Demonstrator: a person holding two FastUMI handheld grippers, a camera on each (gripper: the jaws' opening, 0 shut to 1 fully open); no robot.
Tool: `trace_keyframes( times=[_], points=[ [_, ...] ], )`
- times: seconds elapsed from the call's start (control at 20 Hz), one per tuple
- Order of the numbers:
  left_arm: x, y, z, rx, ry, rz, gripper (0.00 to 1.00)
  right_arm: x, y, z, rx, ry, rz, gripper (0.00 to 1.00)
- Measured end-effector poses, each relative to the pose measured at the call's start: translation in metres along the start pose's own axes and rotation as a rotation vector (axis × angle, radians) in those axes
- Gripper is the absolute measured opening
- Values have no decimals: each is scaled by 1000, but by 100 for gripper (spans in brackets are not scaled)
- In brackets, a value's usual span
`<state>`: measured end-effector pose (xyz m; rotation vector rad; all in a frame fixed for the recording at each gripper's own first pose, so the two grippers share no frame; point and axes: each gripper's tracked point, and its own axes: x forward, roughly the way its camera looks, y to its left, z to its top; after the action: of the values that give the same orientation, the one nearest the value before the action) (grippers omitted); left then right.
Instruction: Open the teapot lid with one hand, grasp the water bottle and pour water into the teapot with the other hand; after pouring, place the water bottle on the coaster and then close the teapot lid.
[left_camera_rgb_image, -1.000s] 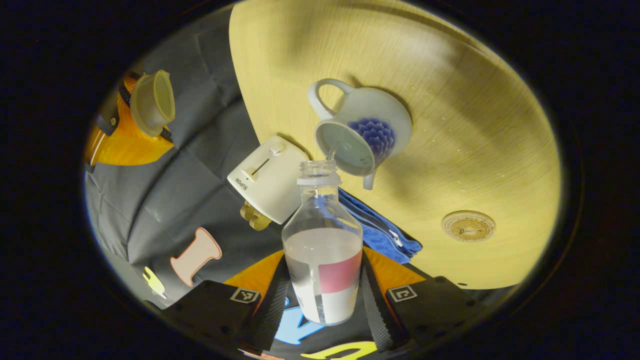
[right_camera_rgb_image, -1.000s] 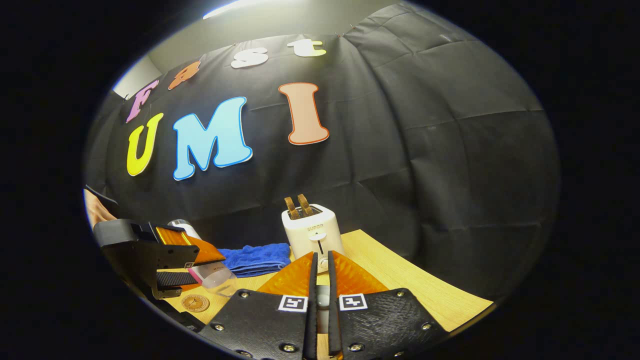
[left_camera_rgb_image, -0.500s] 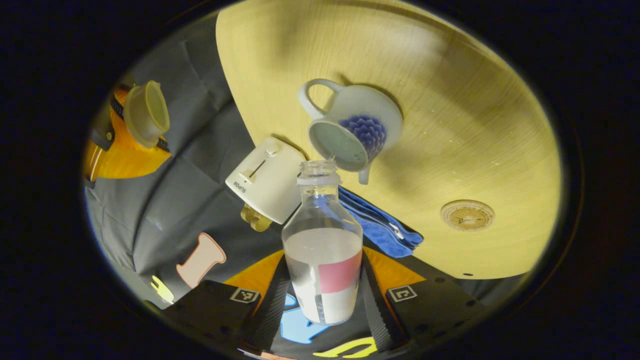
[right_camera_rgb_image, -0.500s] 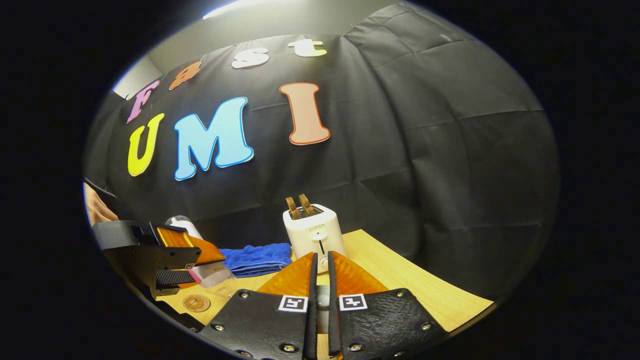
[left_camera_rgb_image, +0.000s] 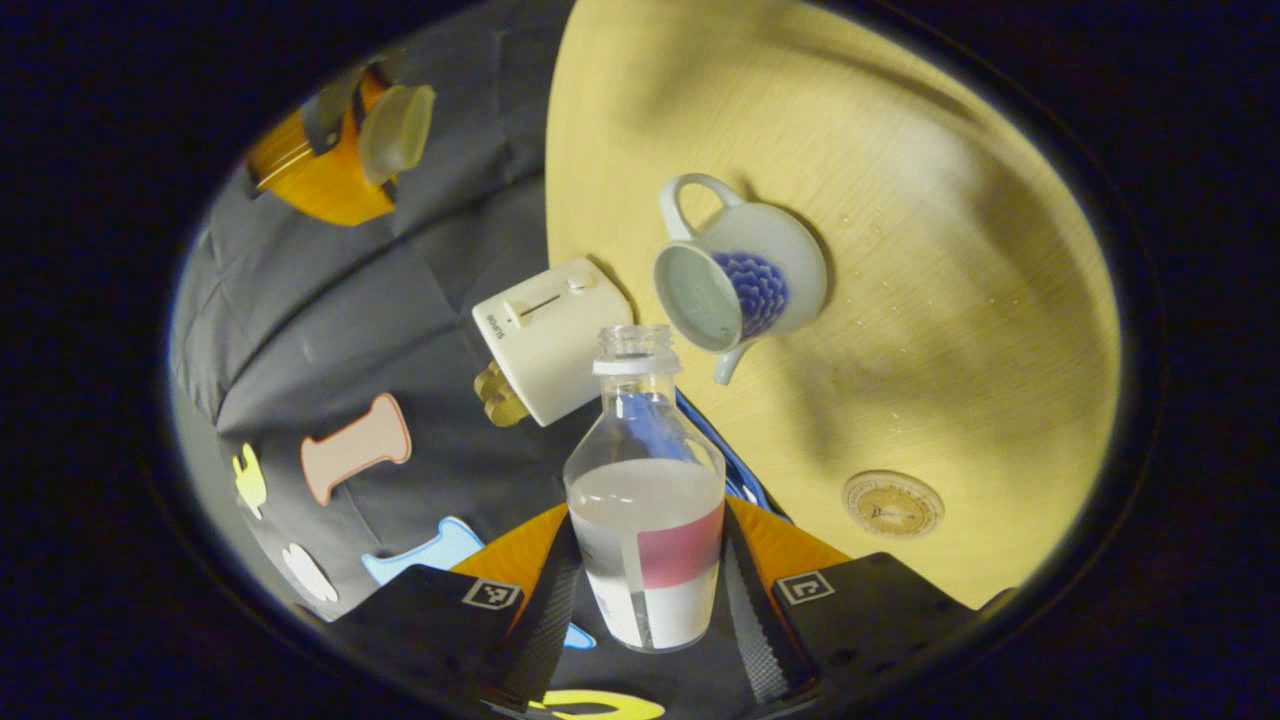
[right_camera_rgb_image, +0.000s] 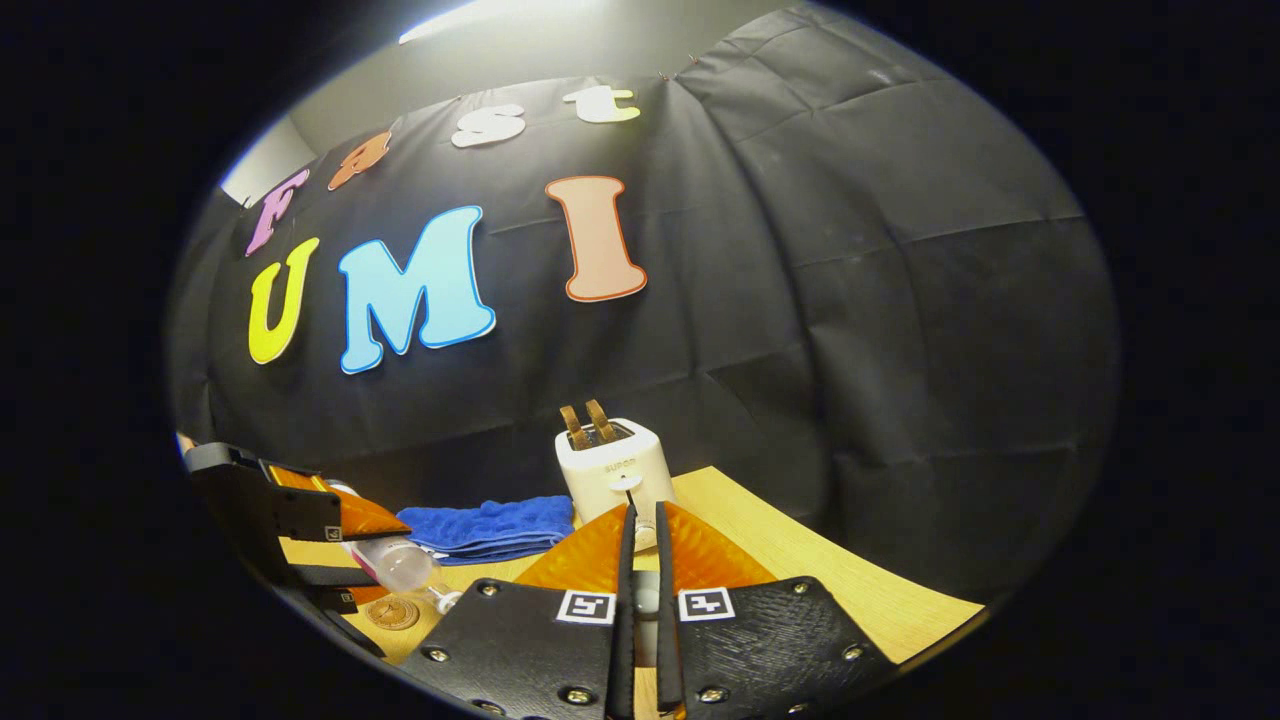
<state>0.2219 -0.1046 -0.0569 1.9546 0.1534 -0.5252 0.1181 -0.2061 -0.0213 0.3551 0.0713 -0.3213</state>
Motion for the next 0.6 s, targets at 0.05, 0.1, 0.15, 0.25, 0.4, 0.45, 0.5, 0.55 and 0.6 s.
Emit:
trace_keyframes(
  times=[0.05,0.1,0.15,0.25,0.4,0.45,0.5,0.55,0.6],
  points=[
    [1,-9,-5,-88,-2,-8,84,1,1,-2,-2,5,0,9],
    [1,-18,-7,-170,-6,-16,84,2,2,-5,-4,11,1,8],
    [3,-23,-10,-239,-14,-8,84,2,4,-5,-6,14,3,9],
    [-1,-31,-12,-359,-33,19,84,3,6,-7,-7,20,6,9],
    [-9,-46,-19,-571,-58,25,84,4,9,-9,-13,24,10,9],
    [-12,-47,-23,-644,-61,37,84,4,13,-12,-9,31,22,8],
    [-14,-49,-28,-715,-62,49,84,5,17,-14,0,39,39,9],
    [-18,-51,-32,-784,-66,58,84,6,22,-17,6,49,54,9],
    [-19,-53,-35,-842,-63,63,84,9,25,-21,4,58,61,8]
  ],
)
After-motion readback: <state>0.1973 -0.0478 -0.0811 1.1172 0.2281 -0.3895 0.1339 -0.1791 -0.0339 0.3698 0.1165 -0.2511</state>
